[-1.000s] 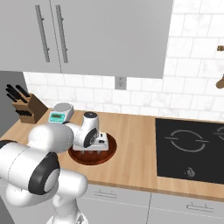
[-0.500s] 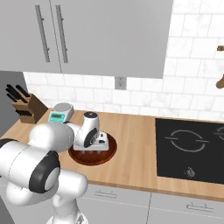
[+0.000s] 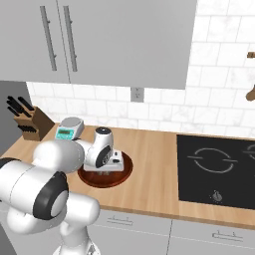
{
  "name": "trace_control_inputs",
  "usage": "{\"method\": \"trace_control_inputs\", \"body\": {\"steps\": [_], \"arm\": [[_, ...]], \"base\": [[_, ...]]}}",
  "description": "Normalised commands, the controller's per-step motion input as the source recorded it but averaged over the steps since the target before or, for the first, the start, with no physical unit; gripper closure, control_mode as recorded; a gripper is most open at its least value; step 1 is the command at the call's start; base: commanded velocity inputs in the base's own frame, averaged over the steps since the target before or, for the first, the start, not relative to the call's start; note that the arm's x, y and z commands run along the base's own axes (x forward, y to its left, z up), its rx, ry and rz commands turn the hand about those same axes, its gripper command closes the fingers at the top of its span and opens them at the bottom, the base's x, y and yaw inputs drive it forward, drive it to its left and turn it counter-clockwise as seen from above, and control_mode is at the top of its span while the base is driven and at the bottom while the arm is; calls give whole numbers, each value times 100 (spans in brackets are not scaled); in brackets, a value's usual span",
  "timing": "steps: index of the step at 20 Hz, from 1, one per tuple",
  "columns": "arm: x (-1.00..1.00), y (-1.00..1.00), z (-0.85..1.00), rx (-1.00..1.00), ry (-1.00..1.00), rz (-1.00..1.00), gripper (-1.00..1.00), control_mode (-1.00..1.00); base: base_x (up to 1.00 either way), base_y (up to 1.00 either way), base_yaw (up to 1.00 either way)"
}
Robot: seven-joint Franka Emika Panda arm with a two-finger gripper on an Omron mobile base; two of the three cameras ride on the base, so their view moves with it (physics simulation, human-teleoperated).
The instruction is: Grab a lemon wedge from the fridge and one ice cube from the ice bowl, and put them in the glass of lemonade.
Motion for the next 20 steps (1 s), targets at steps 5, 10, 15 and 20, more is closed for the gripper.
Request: {"method": "trace_control_inputs", "body": {"steps": [5,10,15,20], "arm": [[0,0,0,0,0,0,100,-100],[-31,0,19,1,-8,0,100,-100],[-36,0,28,4,-16,0,100,-100],[-21,0,16,4,-9,0,100,-100]], "base": [[0,0,0],[0,0,0],[0,0,0],[0,0,0]]}}
